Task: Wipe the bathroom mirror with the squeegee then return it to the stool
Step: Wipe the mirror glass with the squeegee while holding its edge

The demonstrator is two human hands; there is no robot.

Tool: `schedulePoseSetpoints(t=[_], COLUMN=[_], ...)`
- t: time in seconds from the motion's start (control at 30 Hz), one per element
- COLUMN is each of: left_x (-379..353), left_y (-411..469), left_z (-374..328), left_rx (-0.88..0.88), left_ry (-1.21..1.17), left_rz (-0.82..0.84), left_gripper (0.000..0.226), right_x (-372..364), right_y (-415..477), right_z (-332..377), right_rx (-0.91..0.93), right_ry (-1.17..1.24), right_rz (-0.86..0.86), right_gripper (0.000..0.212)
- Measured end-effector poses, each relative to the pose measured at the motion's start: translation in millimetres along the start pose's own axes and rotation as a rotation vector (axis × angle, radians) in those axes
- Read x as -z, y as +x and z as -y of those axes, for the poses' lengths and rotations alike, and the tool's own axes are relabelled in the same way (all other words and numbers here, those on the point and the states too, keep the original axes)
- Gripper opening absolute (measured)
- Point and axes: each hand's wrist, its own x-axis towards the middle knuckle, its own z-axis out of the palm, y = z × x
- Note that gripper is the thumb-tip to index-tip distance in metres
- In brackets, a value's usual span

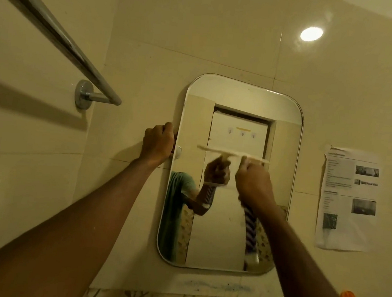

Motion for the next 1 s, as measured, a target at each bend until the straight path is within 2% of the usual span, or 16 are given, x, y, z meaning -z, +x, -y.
schedulePoseSetpoints(t=[0.13, 0.27, 0.37, 0.53, 0.7, 0.83, 1.0], left_x=[5.4, 7.3, 8.8, 14.9, 21.6, 17.3, 11.0], left_y=[0.5, 1.1, -0.5, 7.6, 12.4, 9.6, 3.0], left_z=[-3.0, -2.3, -5.4, -10.1, -17.2, -15.3, -7.9], left_rx=[0.052, 0.052, 0.078, 0.182, 0.237, 0.220, 0.141], left_ry=[-0.050, -0.030, -0.066, -0.151, -0.181, -0.166, -0.046], left_rz=[0.059, 0.102, 0.107, 0.196, 0.322, 0.294, 0.243], left_gripper=[0.040, 0.041, 0.039, 0.042, 0.048, 0.045, 0.040], right_x=[-1.9, -35.0, -45.3, -26.2, -39.3, -58.7, -45.0], right_y=[17.2, -43.3, -66.2, -19.4, -23.0, -68.5, -59.5], right_z=[24.0, -15.3, -23.0, 22.4, 30.6, -2.3, -0.2], right_rx=[0.002, -0.037, -0.070, 0.046, 0.007, 0.020, 0.008], right_ry=[0.069, 0.013, -0.021, 0.079, 0.039, -0.093, -0.040], right_rz=[0.021, 0.116, 0.125, 0.015, 0.080, 0.170, 0.156], right_gripper=[0.043, 0.040, 0.044, 0.047, 0.041, 0.030, 0.045])
